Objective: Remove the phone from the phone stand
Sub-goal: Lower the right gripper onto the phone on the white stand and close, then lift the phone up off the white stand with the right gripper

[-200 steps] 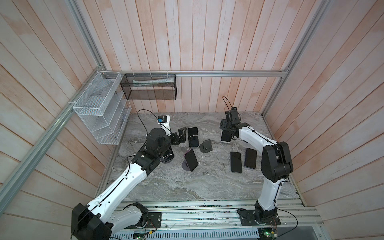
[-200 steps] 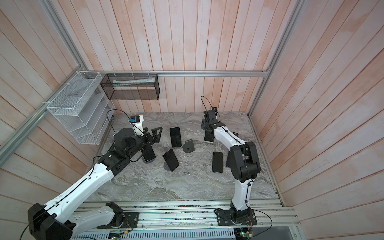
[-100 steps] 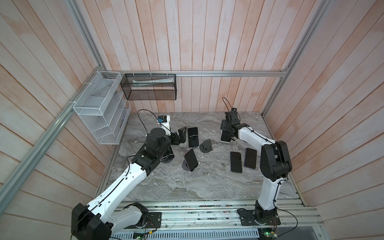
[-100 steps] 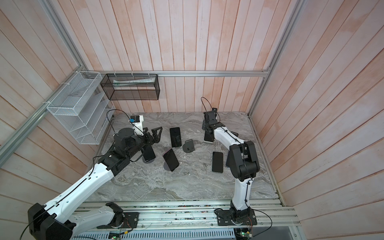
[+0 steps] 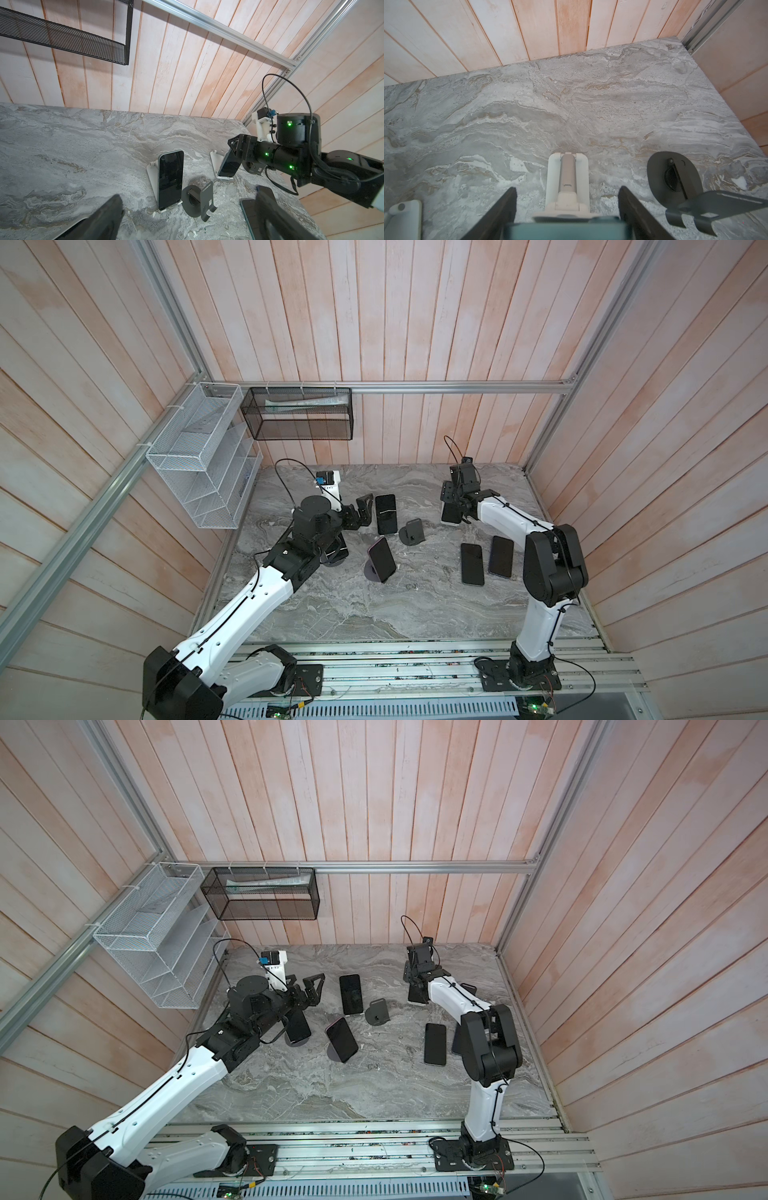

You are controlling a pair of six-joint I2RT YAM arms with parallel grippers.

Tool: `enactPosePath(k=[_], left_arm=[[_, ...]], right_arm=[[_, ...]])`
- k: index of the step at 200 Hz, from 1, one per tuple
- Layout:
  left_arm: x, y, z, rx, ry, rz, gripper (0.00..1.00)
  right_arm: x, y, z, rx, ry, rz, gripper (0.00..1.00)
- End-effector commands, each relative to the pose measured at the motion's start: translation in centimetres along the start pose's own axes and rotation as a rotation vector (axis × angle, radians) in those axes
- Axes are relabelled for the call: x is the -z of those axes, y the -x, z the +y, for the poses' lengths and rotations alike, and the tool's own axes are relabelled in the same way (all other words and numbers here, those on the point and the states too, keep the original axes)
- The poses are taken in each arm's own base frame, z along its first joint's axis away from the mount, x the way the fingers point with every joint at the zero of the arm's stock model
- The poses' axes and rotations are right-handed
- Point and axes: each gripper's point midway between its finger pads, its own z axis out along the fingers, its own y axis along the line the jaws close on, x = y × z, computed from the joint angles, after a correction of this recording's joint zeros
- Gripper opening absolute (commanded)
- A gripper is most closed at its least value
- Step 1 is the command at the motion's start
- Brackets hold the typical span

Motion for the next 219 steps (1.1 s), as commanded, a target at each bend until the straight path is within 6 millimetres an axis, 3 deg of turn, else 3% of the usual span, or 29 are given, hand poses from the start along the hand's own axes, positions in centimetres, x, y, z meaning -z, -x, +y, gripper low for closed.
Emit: enactPosePath(k=[1,48,106,127,150,192,219], left_arm=[[0.3,0.4,-0.3,0.001,-0.024,-0.019,1.00],[0.4,0.4,-0.5,0.003,-0.036,-0.018,1.00],[0.3,0.4,-0.9,0.008,-0.054,-0.011,1.00],[0.3,-0.1,-1.9,-0.002,-0.109,0.012,1.00],[0.3,-0.9,-4.5,-0.031,-0.211,0.066,1.00],[0.8,-2.1,-7.3,-0.055,-0.316,0.105,1.00],[1.0,-2.2,-7.6,-0.058,-0.319,0.106,1.00]], right_arm=[[2.6,2.3,-0.1,-0.003,0.006,-0.068,0.64],[4.4,3.3,-0.5,0.012,-0.002,-0.095,0.63],[6.3,2.9,-0.4,0.022,0.015,-0.098,0.63],[7.7,2.8,0.0,0.036,0.027,-0.095,0.62],[9.6,2.6,0.4,0.068,0.037,-0.089,0.62],[12.7,0.5,0.2,0.085,0.059,-0.042,0.62],[14.7,-2.8,1.0,0.062,0.100,0.017,0.60]])
